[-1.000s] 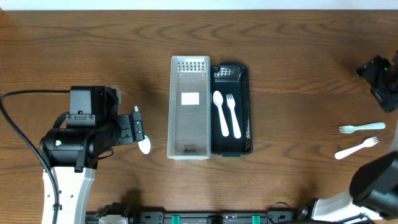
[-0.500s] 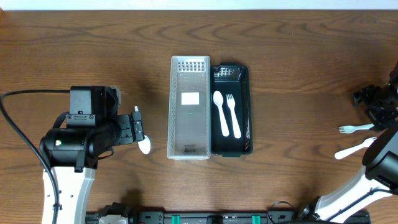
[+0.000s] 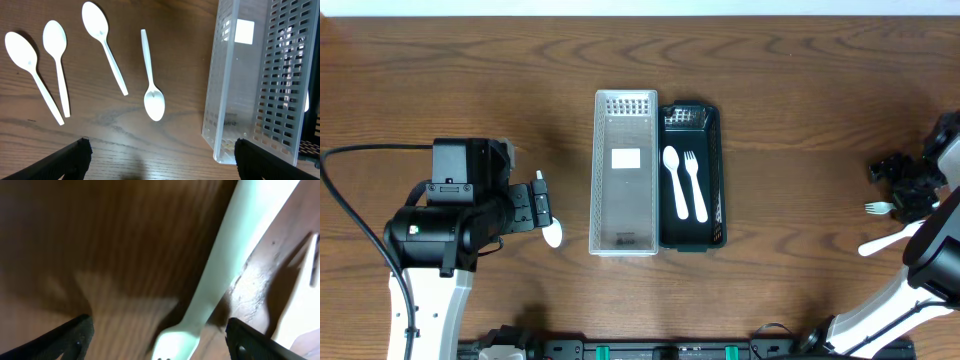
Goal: Pack container
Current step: 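Lower the right gripper onto a white spoon and grasp it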
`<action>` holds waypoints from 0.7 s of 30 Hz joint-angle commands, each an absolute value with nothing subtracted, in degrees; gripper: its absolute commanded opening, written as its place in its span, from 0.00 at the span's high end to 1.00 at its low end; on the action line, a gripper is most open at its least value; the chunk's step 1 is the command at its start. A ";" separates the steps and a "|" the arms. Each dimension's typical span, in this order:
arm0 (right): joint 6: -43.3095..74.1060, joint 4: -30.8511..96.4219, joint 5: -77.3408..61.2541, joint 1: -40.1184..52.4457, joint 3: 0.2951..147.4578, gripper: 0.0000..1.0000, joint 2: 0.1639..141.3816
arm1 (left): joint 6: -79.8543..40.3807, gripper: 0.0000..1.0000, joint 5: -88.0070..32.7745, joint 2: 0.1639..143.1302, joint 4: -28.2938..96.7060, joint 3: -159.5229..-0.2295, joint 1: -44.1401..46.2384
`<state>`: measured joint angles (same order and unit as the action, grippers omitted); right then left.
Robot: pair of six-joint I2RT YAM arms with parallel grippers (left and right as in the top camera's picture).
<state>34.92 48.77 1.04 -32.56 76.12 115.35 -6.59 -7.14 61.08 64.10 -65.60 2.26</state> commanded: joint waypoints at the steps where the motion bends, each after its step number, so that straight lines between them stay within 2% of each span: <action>1: 33.71 48.14 1.02 -32.99 75.13 0.12 115.79 | -6.42 0.07 -6.81 61.10 64.20 -66.61 1.96; 6: 33.58 48.23 1.04 -32.99 75.09 0.14 115.79 | -6.42 0.07 -6.81 61.10 64.23 -66.61 1.96; 9: 33.61 48.42 1.04 -32.99 75.09 0.19 115.79 | -6.42 0.07 -6.81 61.10 64.25 -66.61 1.96; 14: 33.61 47.66 1.06 -33.06 75.09 0.21 115.79 | -6.42 0.07 -6.83 61.10 64.25 -66.61 1.96; 19: 33.61 46.68 1.08 -33.10 75.09 0.29 115.79 | -6.42 0.07 -6.83 61.10 64.29 -66.61 1.96; 21: 33.61 46.17 1.08 -33.10 75.09 0.39 115.79 | -6.42 0.07 -6.83 61.10 64.29 -66.61 1.96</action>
<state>33.71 46.78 1.08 -32.58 75.53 115.35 -6.59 -7.14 61.08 64.12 -65.60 2.26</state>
